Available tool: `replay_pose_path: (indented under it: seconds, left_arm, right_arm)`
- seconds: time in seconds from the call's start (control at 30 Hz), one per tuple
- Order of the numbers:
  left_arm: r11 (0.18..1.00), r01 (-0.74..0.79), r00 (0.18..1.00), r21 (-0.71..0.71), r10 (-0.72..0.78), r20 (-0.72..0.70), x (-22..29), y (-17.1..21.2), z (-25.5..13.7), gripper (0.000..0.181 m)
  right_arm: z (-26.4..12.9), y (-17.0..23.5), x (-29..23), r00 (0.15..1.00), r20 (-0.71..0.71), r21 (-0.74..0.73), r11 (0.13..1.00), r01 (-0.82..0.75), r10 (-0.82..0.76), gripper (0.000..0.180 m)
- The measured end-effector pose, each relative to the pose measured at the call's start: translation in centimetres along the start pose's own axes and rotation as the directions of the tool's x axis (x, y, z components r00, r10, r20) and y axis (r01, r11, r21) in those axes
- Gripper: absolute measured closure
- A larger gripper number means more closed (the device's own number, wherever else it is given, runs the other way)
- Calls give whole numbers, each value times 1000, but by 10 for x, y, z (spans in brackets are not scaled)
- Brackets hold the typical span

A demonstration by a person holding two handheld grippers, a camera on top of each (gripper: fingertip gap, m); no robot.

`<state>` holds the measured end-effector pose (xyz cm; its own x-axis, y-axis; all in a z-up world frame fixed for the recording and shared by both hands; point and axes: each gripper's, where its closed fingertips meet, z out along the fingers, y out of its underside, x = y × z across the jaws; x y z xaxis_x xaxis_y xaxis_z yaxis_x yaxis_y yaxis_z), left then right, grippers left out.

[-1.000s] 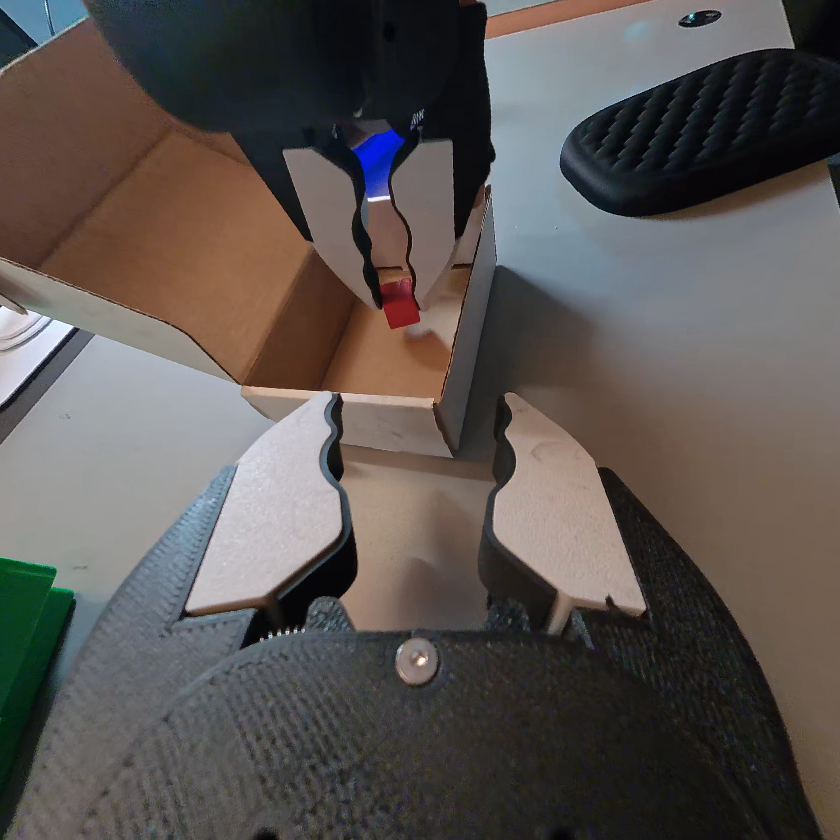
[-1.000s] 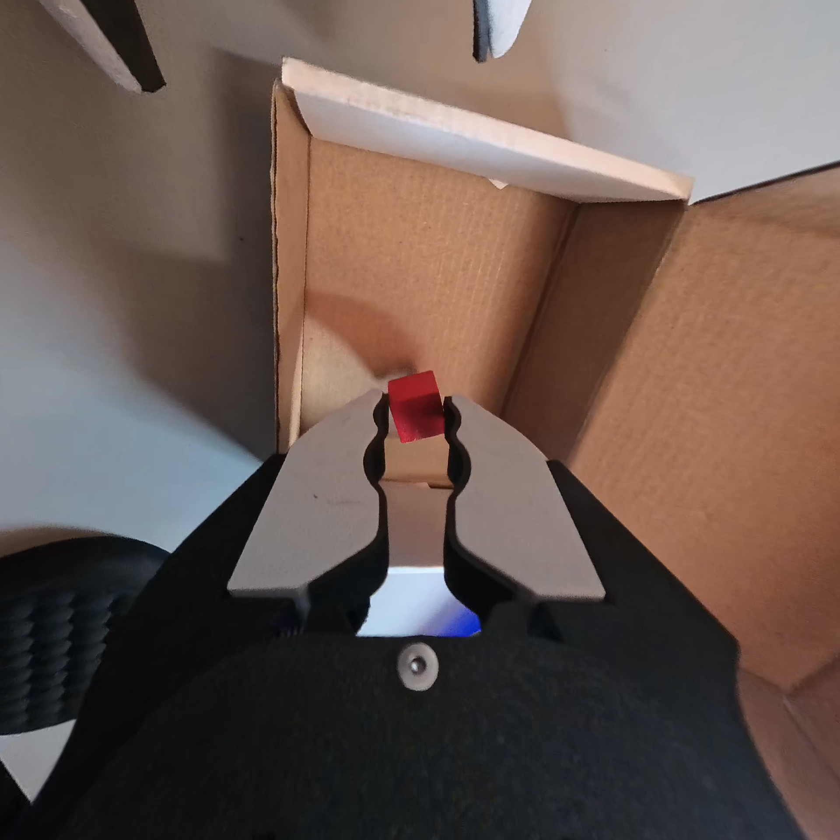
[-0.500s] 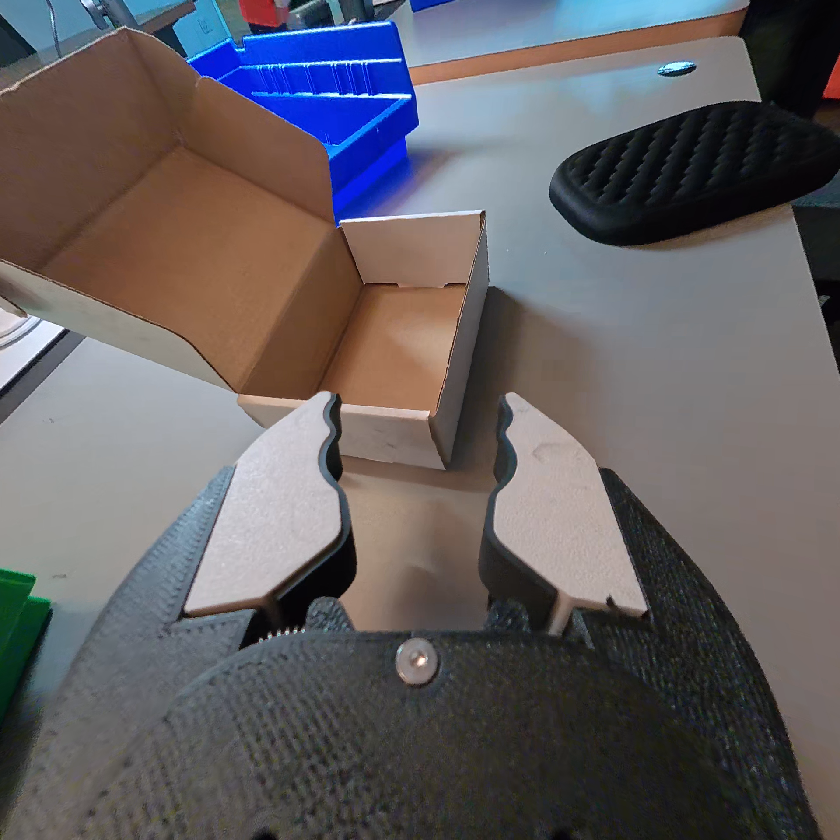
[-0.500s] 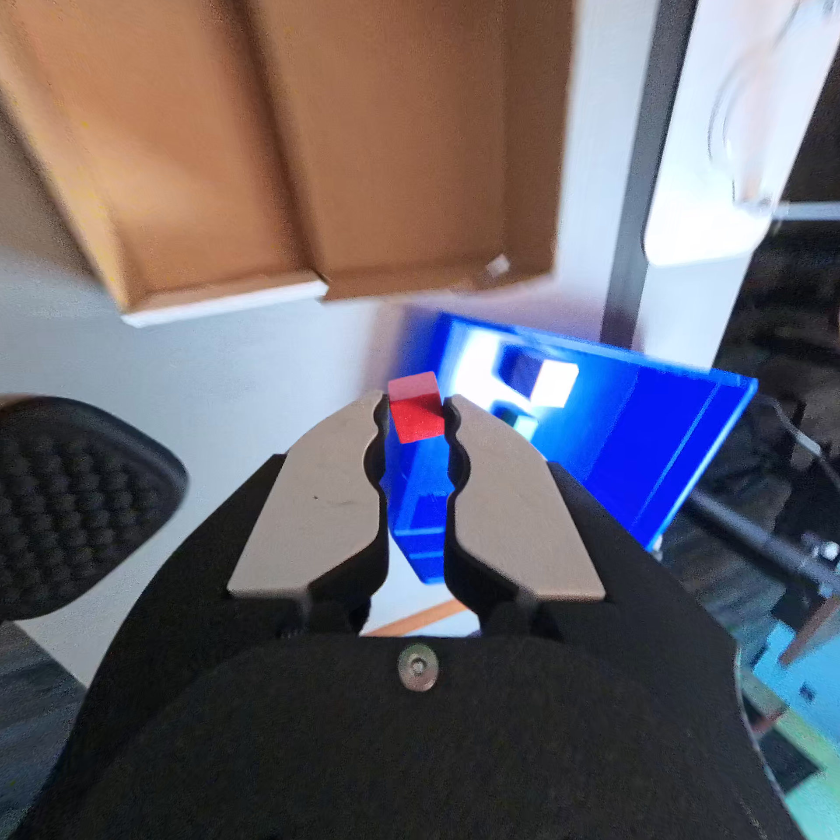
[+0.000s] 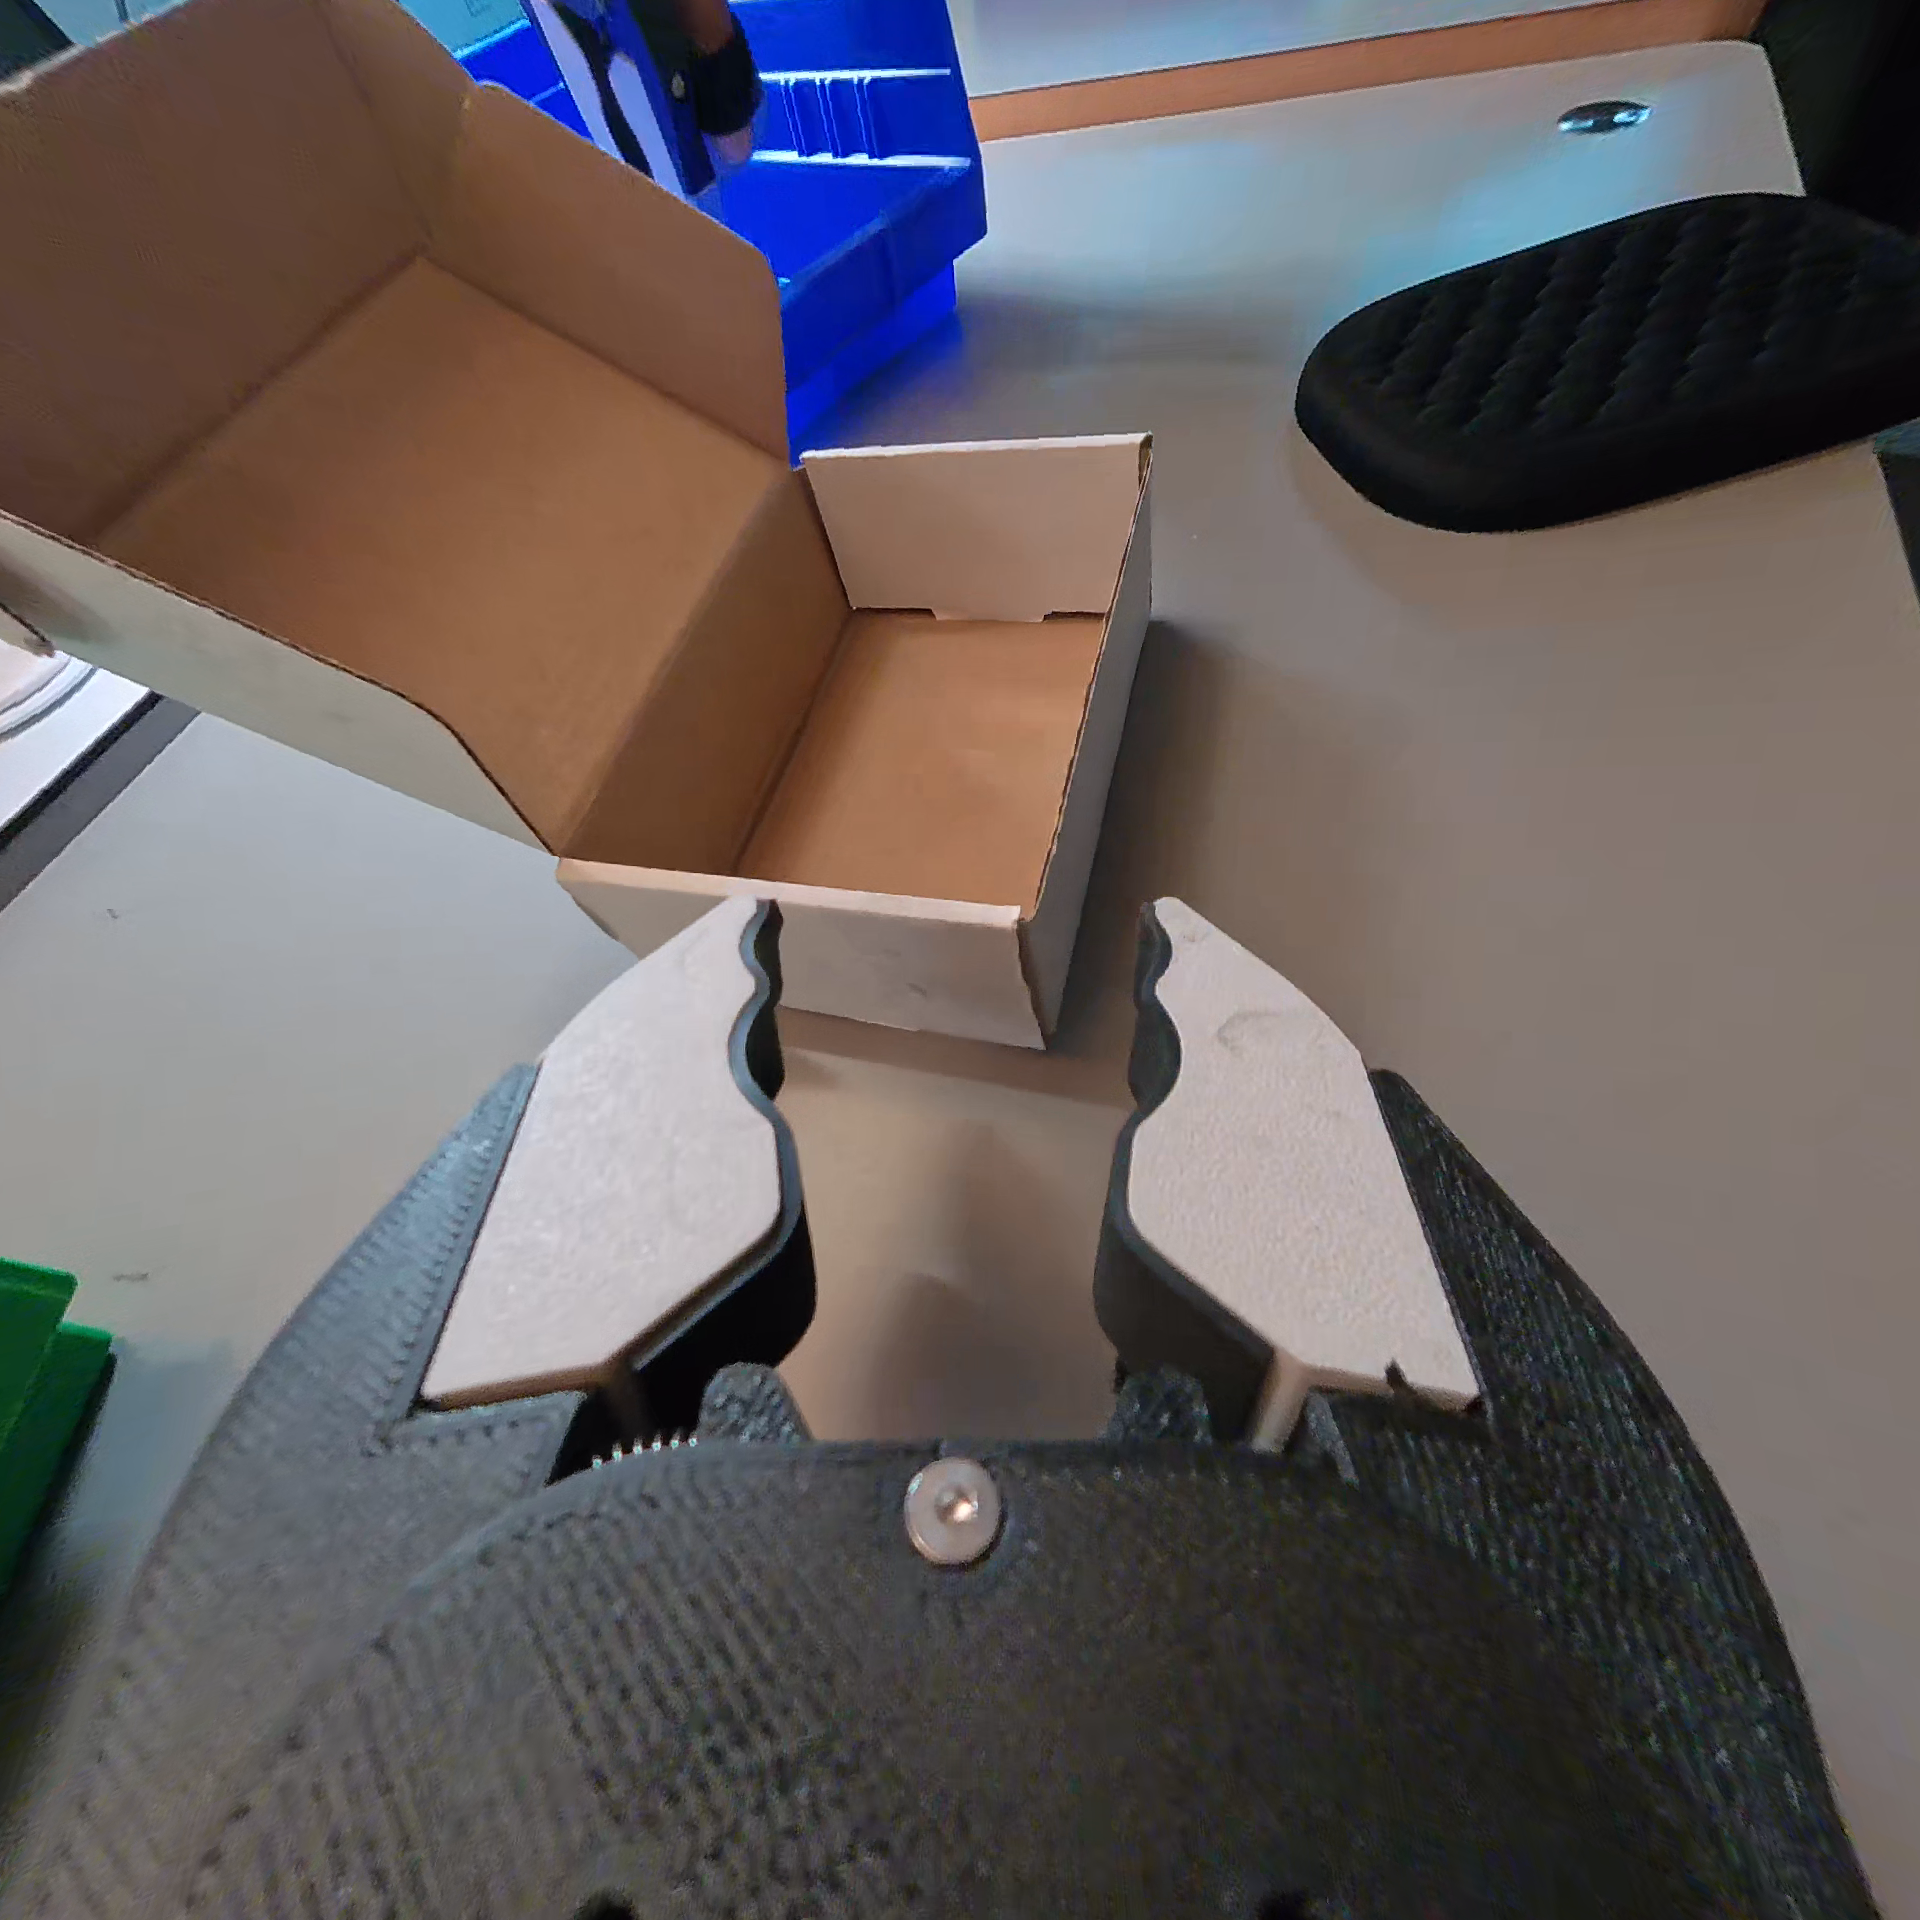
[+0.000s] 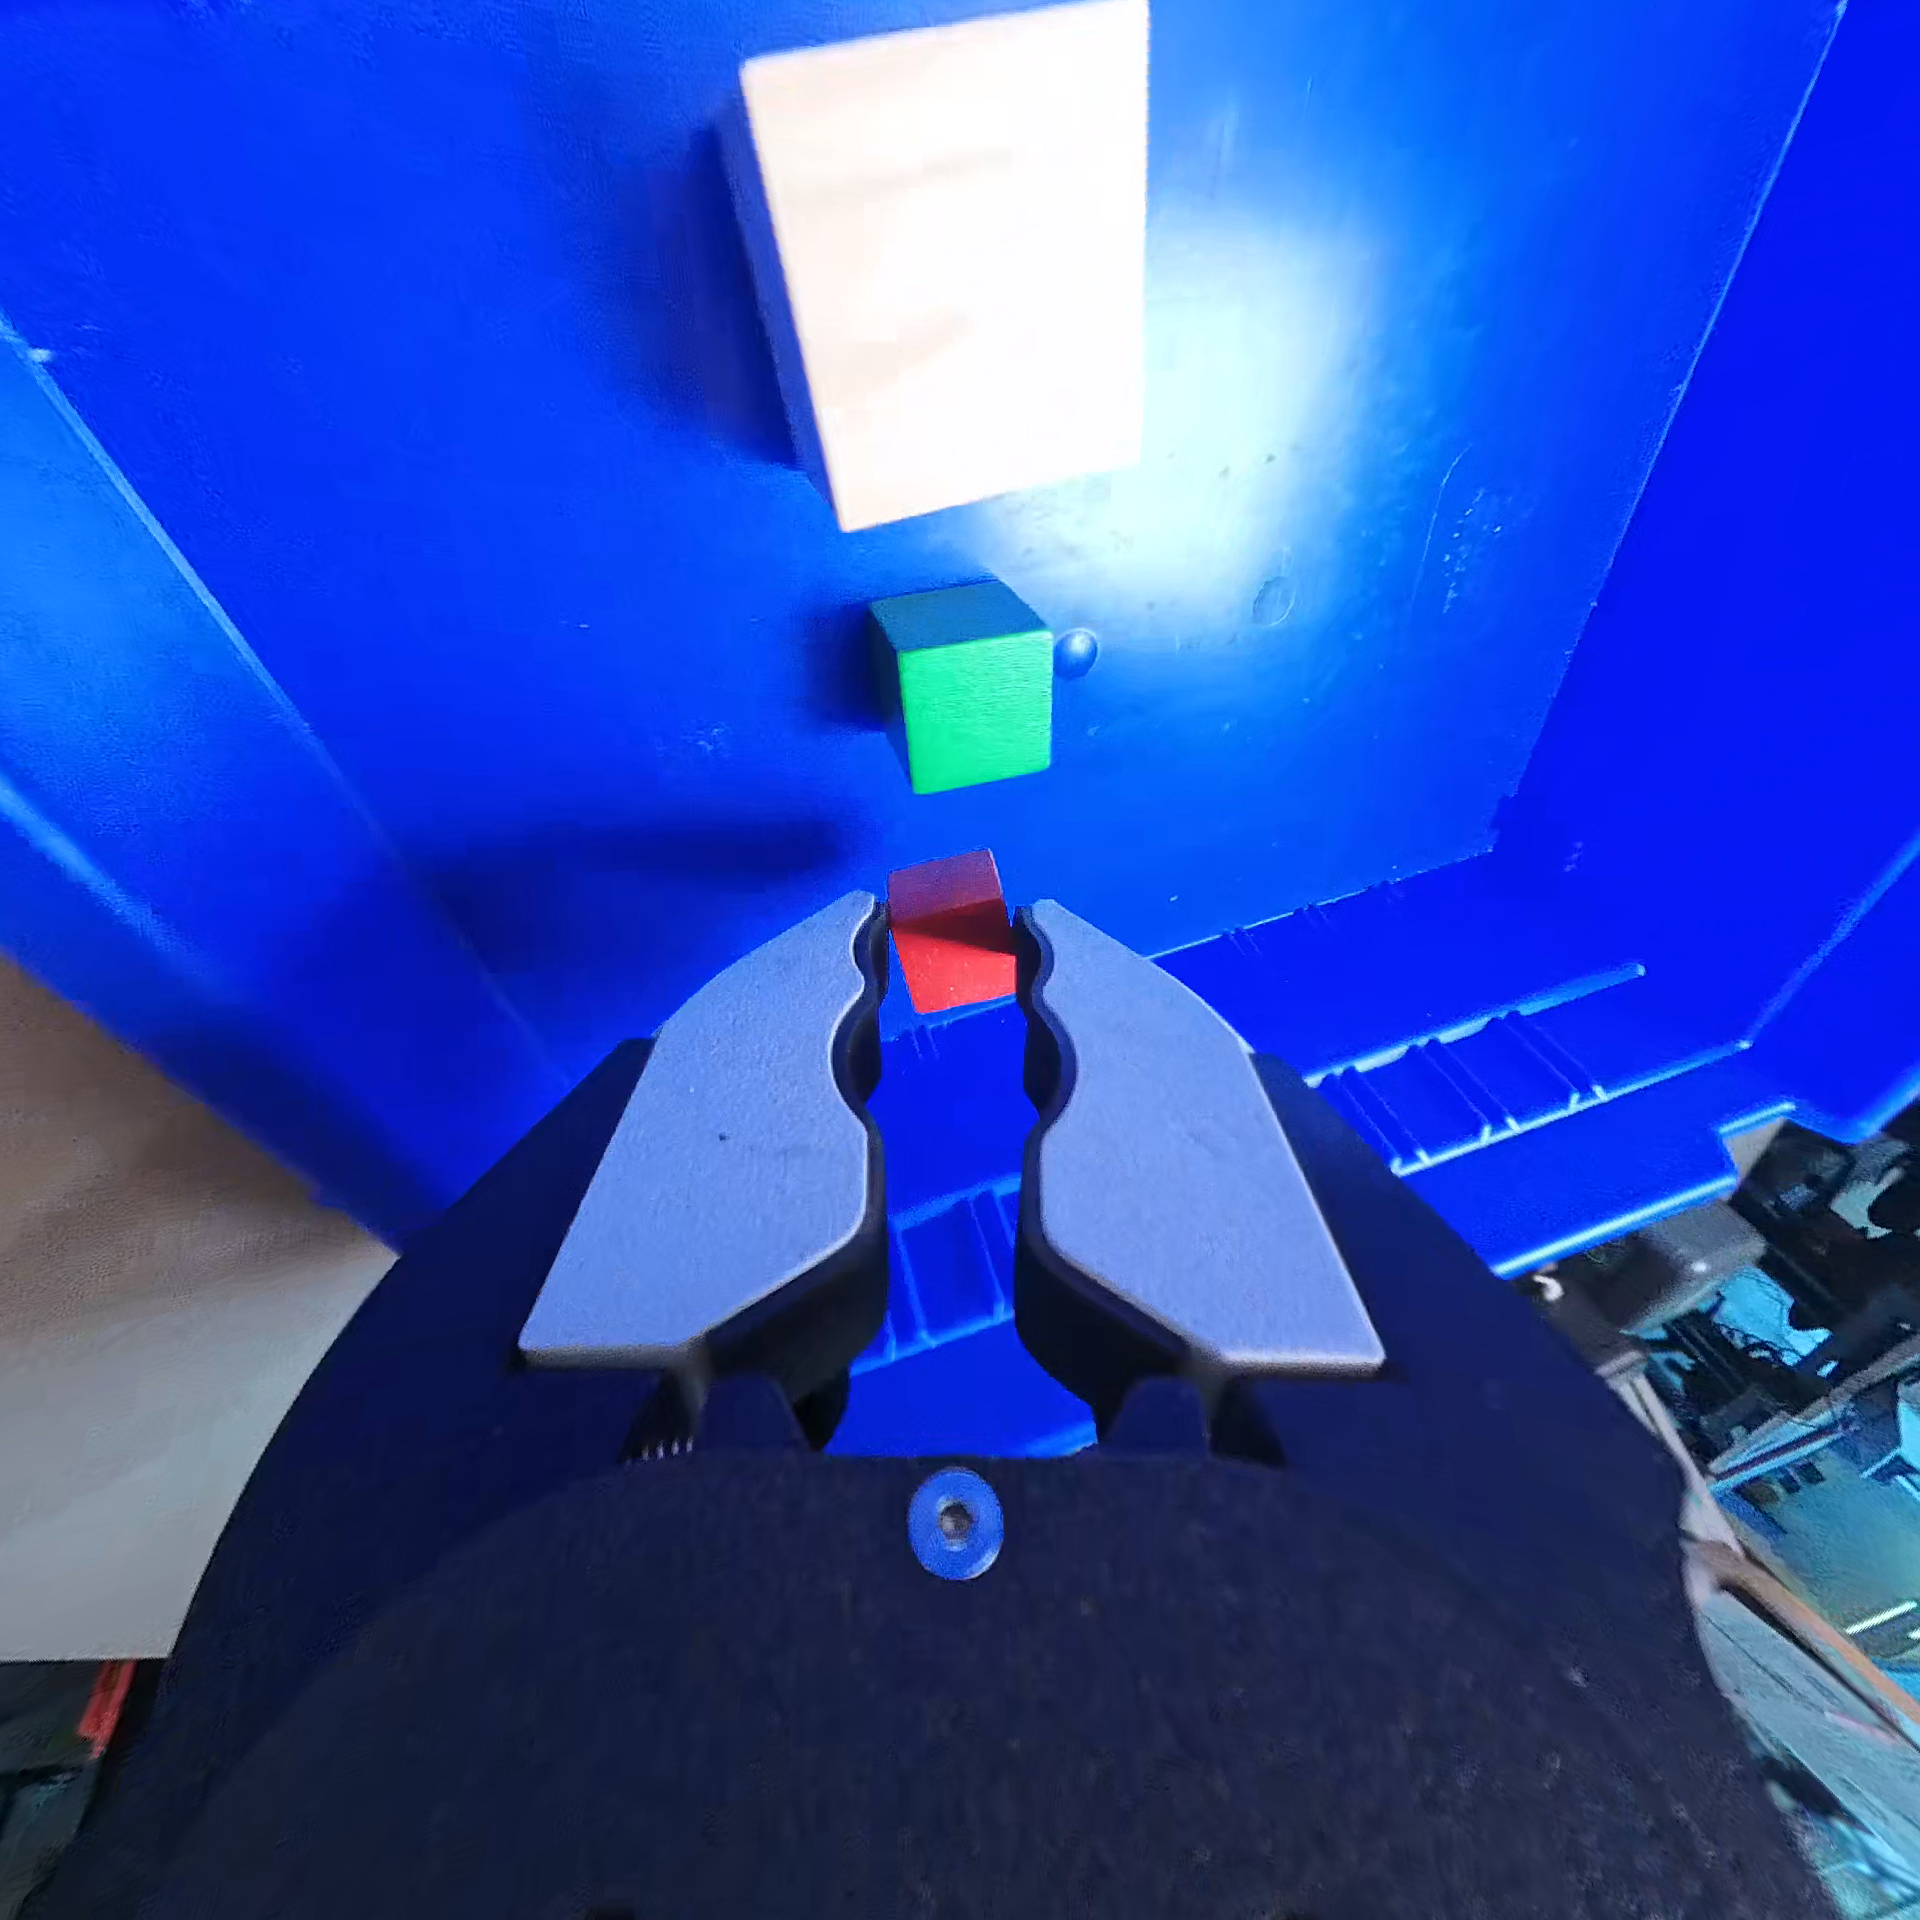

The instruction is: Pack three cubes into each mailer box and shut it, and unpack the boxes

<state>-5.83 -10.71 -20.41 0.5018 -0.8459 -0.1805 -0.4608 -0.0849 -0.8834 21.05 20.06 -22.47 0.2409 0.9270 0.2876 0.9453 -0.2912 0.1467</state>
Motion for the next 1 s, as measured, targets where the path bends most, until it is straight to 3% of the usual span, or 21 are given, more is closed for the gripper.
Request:
replay_pose_path:
  seconds: [0.43, 0.67, 0.83, 0.9, 1.0]
  left_arm:
    - [1000, -5, 1000, -19, 4, -18, 3, 5, 3, 116]
    - [1000, -1, 1000, -21, 1, -16, 3, 5, 4, 116]
    - [1000, 8, 1000, -9, -8, -7, 0, 3, 2, 116]
    - [1000, 17, 1000, 2, -17, -4, -1, 1, 1, 116]
    - [997, 64, 998, 53, -64, 1, -6, -7, -3, 117]
  right_arm:
    - [24, 4, 3, 999, 47, -6, 1000, -8, 8, 156]
    - [15, 3, 5, 1000, 27, 47, 999, -18, 17, 150]
    - [-35, -25, 0, 999, -12, 338, 940, -44, 51, 150]
    - [-69, -43, -12, 998, -4, 520, 852, -58, 70, 151]
    - [-118, -64, -47, 989, 126, 727, 672, -141, 70, 149]
